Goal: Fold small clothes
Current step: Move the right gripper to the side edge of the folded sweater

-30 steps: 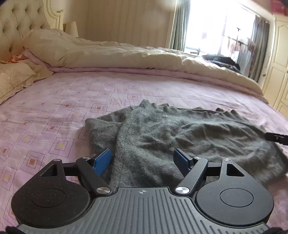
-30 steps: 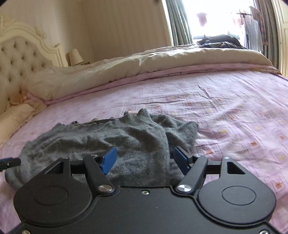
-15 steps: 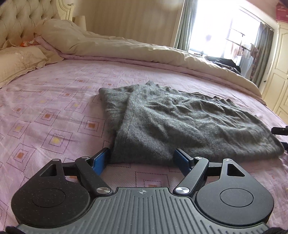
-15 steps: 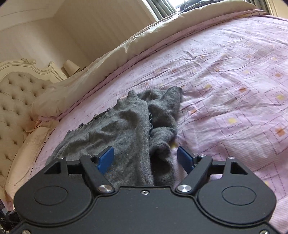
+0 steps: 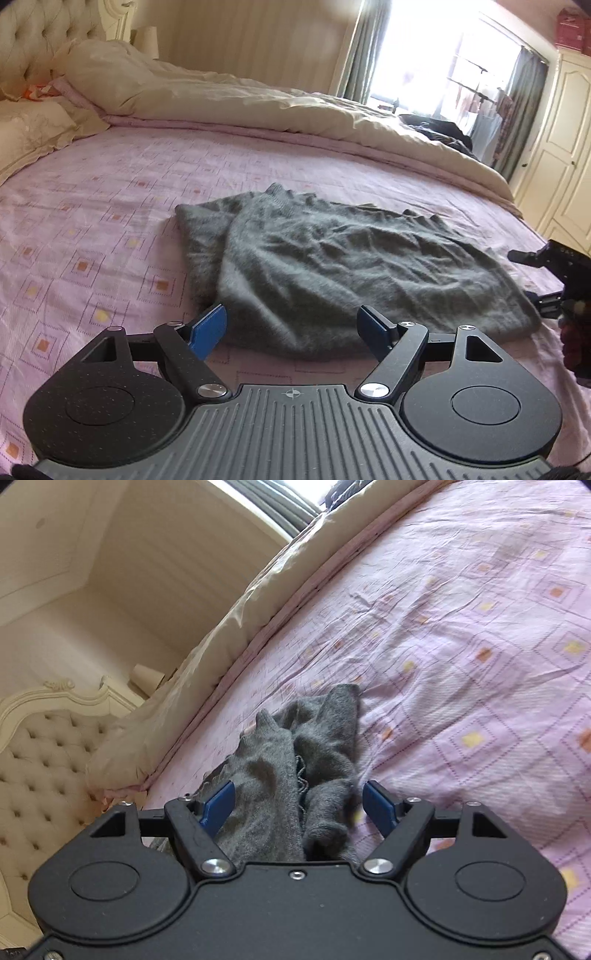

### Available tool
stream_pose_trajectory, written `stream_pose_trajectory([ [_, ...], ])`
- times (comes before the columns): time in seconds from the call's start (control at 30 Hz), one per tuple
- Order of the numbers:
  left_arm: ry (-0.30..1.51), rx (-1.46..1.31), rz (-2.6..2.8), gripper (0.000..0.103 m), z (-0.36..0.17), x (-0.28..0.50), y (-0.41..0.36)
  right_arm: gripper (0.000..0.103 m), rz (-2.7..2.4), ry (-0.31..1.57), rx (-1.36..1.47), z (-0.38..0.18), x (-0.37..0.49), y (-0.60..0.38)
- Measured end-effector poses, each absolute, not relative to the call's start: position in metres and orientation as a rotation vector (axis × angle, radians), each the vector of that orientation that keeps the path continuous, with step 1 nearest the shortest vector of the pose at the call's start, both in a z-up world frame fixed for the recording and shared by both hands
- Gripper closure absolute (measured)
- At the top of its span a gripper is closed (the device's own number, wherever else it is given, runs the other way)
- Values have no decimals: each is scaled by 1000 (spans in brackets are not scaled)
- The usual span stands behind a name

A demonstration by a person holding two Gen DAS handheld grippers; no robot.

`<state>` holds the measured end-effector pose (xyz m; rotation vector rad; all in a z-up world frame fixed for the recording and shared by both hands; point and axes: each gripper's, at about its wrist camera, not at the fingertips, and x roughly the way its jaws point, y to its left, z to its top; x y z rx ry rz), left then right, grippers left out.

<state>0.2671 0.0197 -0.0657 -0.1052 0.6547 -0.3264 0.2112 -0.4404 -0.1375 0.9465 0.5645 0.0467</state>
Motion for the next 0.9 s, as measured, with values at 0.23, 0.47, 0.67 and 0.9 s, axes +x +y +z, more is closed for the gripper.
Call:
stream_pose_trajectory([
  [0.23, 607, -58, -420, 26, -43, 281, -26, 88, 16, 676, 813, -142, 218, -435],
  [0.47, 658, -32, -435, 26, -58, 293, -50, 88, 44, 703, 654, -134, 198, -423],
  [0.67, 712, -53, -400, 27, -71, 318, -53, 29, 56, 589, 718, -124, 194, -439],
  [0.9, 752, -52, -404, 27, -71, 348, -67, 19, 123, 622, 831, -145, 219, -445],
])
